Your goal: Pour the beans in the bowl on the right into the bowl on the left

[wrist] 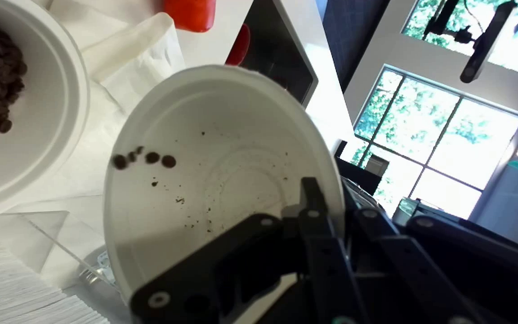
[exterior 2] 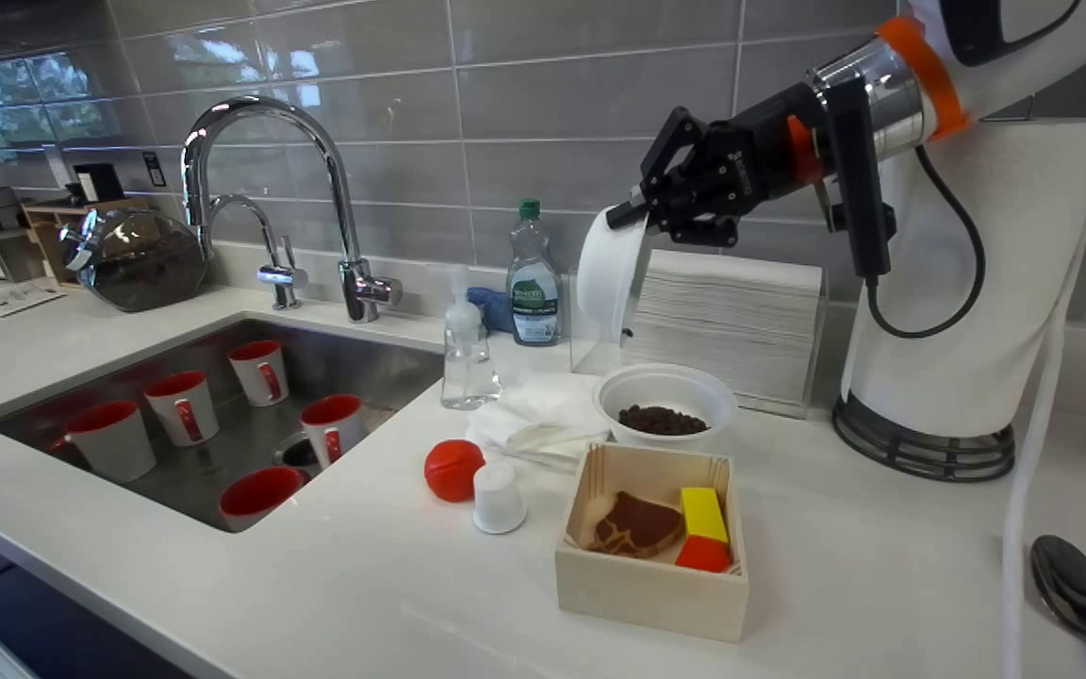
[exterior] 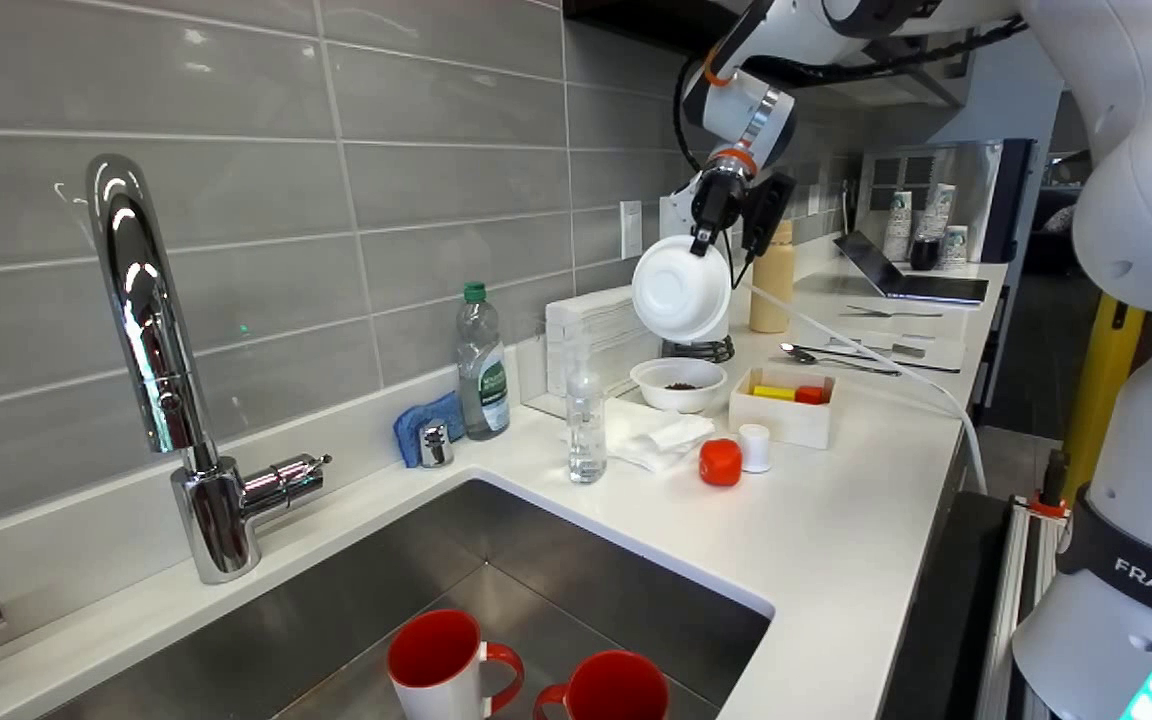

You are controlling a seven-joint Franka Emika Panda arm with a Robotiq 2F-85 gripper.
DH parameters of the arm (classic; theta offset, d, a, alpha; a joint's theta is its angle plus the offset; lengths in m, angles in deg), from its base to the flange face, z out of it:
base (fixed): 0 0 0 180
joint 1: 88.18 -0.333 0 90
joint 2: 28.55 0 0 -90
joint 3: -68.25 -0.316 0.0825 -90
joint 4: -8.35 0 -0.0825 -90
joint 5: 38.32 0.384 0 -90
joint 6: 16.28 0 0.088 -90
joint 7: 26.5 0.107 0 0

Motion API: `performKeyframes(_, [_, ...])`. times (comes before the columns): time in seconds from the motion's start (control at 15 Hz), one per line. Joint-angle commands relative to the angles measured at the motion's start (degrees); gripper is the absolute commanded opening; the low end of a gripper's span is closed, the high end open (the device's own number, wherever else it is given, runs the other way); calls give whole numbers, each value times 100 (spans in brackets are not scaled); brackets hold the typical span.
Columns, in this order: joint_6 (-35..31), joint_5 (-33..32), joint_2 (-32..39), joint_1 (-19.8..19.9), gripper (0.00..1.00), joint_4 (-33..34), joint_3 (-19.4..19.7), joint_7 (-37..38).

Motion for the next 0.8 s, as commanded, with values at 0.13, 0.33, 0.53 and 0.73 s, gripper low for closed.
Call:
performKeyframes(0.13, [739,719,466,402,0,691,-186,724])
performKeyframes(0.33, [656,881,454,460,0,778,-157,918])
performKeyframes(0.53, [578,841,399,497,0,822,-143,1018])
performKeyframes(0.73, [-248,375,-38,220,0,503,124,775])
